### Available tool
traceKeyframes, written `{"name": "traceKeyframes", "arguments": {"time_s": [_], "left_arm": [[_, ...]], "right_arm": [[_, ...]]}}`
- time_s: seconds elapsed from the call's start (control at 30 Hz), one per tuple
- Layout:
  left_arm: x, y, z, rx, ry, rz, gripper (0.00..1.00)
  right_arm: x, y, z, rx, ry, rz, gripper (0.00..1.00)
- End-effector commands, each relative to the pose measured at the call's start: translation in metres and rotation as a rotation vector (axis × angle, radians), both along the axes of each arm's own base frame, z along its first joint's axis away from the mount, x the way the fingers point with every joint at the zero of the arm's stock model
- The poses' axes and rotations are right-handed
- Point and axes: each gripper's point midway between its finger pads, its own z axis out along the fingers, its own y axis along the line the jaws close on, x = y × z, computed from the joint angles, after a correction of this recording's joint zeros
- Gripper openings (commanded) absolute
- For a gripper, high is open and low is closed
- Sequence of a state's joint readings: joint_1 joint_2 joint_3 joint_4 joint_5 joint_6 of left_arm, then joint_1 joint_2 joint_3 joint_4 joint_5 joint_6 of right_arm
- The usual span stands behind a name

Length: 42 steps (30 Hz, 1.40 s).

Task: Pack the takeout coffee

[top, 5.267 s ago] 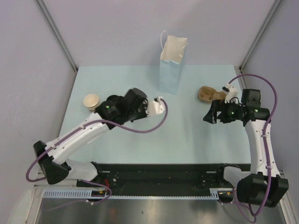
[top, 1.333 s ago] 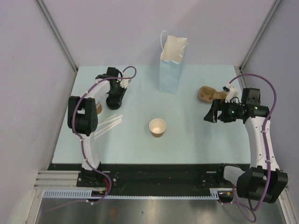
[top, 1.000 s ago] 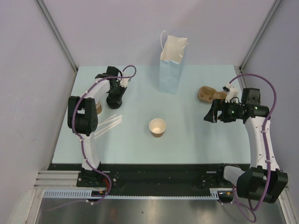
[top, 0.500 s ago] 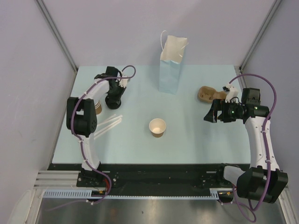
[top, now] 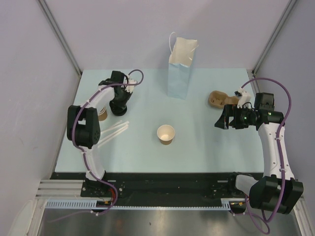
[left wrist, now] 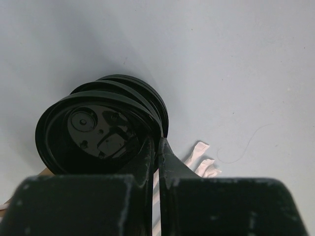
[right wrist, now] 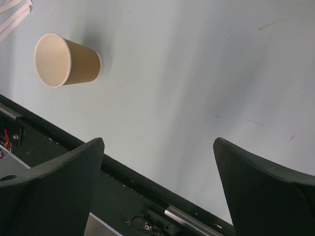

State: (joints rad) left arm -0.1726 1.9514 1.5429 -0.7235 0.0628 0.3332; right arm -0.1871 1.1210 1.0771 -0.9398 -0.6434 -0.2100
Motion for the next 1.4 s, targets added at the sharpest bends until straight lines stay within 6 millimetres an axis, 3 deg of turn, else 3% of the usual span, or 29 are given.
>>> {"name": "traceKeyframes", "arguments": {"time_s": [0.0,0.5,1.17,1.37], "left_arm": [[0.006,-0.002,0.029,0.038,-0.11,-0.034,0.03],[0.004,0.002,0.031,0.237,-0.199,-0.115,0.09],[0.005,-0.003,0.036,0.307,-0.259,-0.171,0.2],[0.006,-0.005,0.042,0.301,-0.272,-0.177,0.09]], "right_arm": [[0.003,0.002,0.004,0.009,-0.026,0.01,1.0],[0.002,0.002,0.005,0.007,-0.032,0.012,1.0],[0.003,0.001,0.005,0.005,-0.031,0.006,1.0],[0.003,0.001,0.005,0.005,-0.033,0.006,1.0]]}}
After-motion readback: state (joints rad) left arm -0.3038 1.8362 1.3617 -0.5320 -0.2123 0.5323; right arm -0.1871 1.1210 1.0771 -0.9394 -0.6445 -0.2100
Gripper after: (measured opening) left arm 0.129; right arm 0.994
